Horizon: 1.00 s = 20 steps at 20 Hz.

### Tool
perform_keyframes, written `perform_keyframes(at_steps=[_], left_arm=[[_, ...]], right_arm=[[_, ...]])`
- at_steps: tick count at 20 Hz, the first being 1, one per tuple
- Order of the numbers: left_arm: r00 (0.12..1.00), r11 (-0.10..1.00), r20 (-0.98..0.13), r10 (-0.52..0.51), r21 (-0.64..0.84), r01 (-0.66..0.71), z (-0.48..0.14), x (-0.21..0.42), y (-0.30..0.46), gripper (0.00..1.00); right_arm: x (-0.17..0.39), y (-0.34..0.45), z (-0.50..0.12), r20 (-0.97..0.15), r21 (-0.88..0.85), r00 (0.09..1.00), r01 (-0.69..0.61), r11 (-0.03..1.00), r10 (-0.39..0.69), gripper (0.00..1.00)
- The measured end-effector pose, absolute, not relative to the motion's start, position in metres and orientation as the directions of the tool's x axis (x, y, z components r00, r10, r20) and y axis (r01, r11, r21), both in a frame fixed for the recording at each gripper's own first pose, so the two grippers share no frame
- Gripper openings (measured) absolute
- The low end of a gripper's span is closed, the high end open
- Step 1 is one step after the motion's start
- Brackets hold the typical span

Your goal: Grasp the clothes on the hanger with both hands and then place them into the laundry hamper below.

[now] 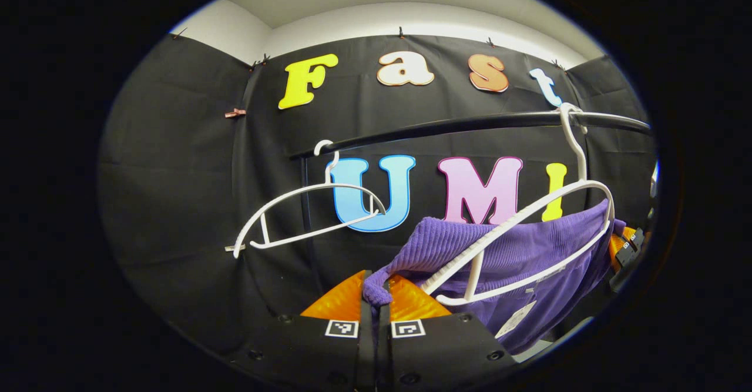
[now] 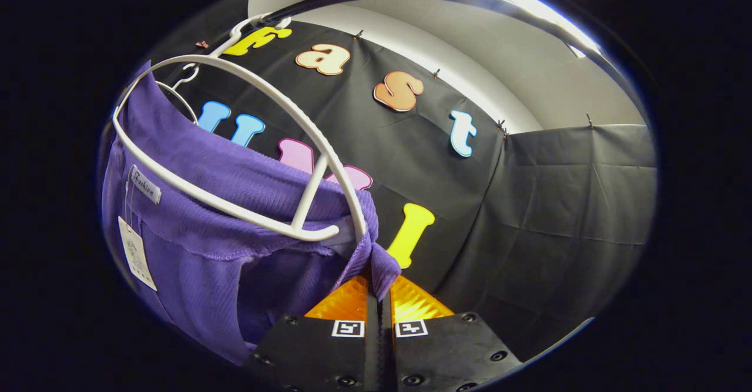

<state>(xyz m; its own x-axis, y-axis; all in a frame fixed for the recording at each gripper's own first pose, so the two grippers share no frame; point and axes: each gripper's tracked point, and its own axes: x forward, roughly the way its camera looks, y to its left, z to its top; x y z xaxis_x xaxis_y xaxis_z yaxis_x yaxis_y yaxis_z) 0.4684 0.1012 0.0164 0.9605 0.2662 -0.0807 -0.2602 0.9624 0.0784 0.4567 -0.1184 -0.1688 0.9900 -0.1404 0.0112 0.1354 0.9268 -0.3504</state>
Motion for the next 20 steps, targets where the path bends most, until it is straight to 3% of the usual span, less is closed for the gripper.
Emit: perform_keyframes(at_steps=[10, 14, 20], left_arm=[[0.942, 0.959, -0.186, 0.279, 0.108, -0.262, -0.034, 0.476, 0.122, 0.06], [0.936, 0.967, -0.243, 0.254, 0.065, -0.246, -0.082, 0.454, 0.110, 0.06], [0.953, 0.988, -0.260, 0.154, 0.065, -0.142, -0.089, 0.436, 0.066, 0.06]], right_arm=[[0.473, -0.103, -0.193, -0.003, -0.347, 0.993, 0.113, 0.931, -0.121, 0.05], [0.442, -0.092, -0.239, -0.100, -0.316, 0.989, 0.073, 0.946, -0.110, 0.05], [0.389, -0.041, -0.229, -0.135, -0.274, 0.991, -0.047, 0.960, 0.010, 0.04]])
